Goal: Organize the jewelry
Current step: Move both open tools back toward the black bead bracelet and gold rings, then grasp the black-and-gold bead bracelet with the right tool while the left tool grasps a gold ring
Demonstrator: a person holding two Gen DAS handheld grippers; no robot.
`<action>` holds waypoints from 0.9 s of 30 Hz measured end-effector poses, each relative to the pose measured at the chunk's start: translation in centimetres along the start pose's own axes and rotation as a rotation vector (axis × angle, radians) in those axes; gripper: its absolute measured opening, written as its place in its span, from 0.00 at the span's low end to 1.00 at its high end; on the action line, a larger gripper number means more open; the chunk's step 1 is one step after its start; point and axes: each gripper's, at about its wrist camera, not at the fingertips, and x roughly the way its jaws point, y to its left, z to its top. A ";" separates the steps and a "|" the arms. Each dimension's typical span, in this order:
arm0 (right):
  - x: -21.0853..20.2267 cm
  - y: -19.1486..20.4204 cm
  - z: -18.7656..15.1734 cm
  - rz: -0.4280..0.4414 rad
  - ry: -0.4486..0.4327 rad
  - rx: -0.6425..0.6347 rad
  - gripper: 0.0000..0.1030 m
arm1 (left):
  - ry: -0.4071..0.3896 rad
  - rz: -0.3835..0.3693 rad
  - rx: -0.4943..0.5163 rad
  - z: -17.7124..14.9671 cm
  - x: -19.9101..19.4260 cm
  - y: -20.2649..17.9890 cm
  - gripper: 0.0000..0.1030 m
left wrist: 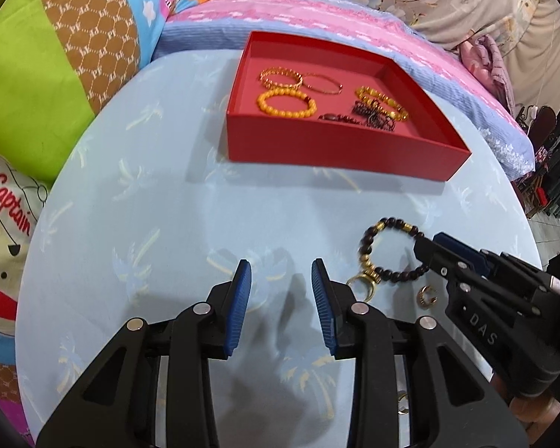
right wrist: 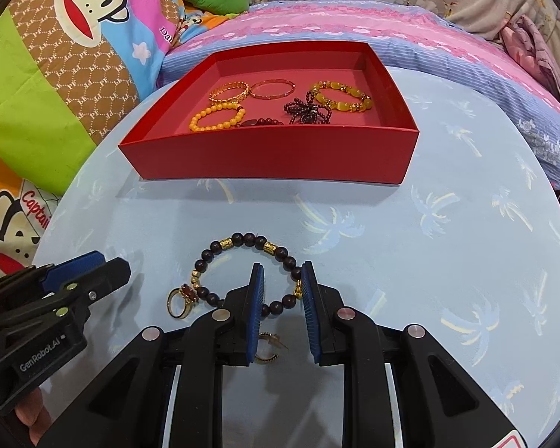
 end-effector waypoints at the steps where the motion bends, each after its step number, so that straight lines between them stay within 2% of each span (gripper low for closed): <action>1: 0.1 0.0 0.0 -0.004 -0.005 -0.003 0.21 | 0.004 -0.002 -0.001 -0.1 0.1 0.0 0.31; 5: 0.5 -0.5 -0.2 -0.016 0.008 0.009 0.08 | 0.012 -0.018 0.012 -0.5 0.3 -0.4 0.31; 13: -0.1 -2.2 -0.8 -0.014 0.014 0.067 0.07 | 0.033 -0.070 0.059 -1.3 0.8 -2.3 0.38; 16: -0.4 -2.7 -1.1 -0.016 0.016 0.081 0.07 | 0.025 -0.069 0.086 -1.7 0.9 -3.1 0.43; 24: -0.6 -3.1 -1.4 -0.011 0.018 0.104 0.07 | 0.009 -0.068 0.135 -1.6 1.4 -4.5 0.42; 27: -0.7 -3.1 -1.5 -0.010 0.019 0.107 0.08 | -0.001 -0.064 0.148 -1.6 1.4 -4.7 0.32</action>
